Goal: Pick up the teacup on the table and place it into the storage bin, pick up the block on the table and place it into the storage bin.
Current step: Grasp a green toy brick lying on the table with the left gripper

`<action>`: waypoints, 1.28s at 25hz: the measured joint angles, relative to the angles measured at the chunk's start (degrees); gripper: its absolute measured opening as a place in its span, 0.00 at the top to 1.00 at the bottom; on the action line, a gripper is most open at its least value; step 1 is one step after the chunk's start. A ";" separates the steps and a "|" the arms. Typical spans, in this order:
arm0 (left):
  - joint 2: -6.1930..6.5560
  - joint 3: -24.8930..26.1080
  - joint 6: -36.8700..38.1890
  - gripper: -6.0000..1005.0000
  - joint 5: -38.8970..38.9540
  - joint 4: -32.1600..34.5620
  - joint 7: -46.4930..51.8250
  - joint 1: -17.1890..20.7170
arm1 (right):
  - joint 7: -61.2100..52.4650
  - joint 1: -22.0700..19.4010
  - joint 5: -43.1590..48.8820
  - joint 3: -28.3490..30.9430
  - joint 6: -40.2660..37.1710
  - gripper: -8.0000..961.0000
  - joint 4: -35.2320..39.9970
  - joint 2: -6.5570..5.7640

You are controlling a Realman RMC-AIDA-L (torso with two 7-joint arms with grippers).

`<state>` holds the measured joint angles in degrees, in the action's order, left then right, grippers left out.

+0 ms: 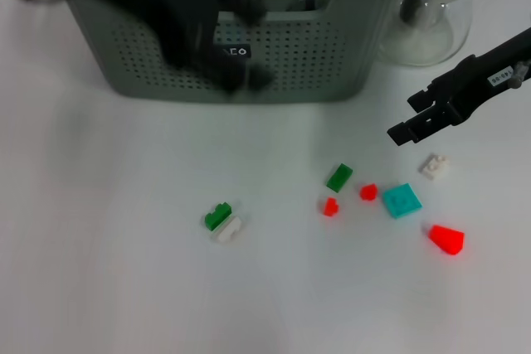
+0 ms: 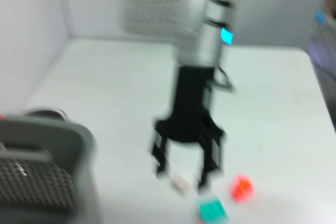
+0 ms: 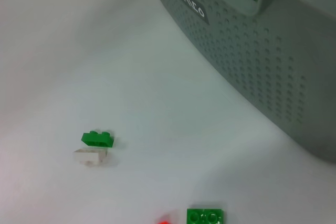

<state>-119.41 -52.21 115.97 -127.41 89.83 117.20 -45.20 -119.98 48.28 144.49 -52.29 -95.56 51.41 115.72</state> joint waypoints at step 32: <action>-5.22 -44.58 -22.51 0.28 -31.17 -18.05 -35.03 2.90 | -6.58 0.50 -0.39 -0.14 2.09 0.15 -0.91 2.26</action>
<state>-124.62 -96.79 93.47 -158.58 71.79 82.18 -42.30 -126.56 48.78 144.10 -52.43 -93.47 50.51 117.98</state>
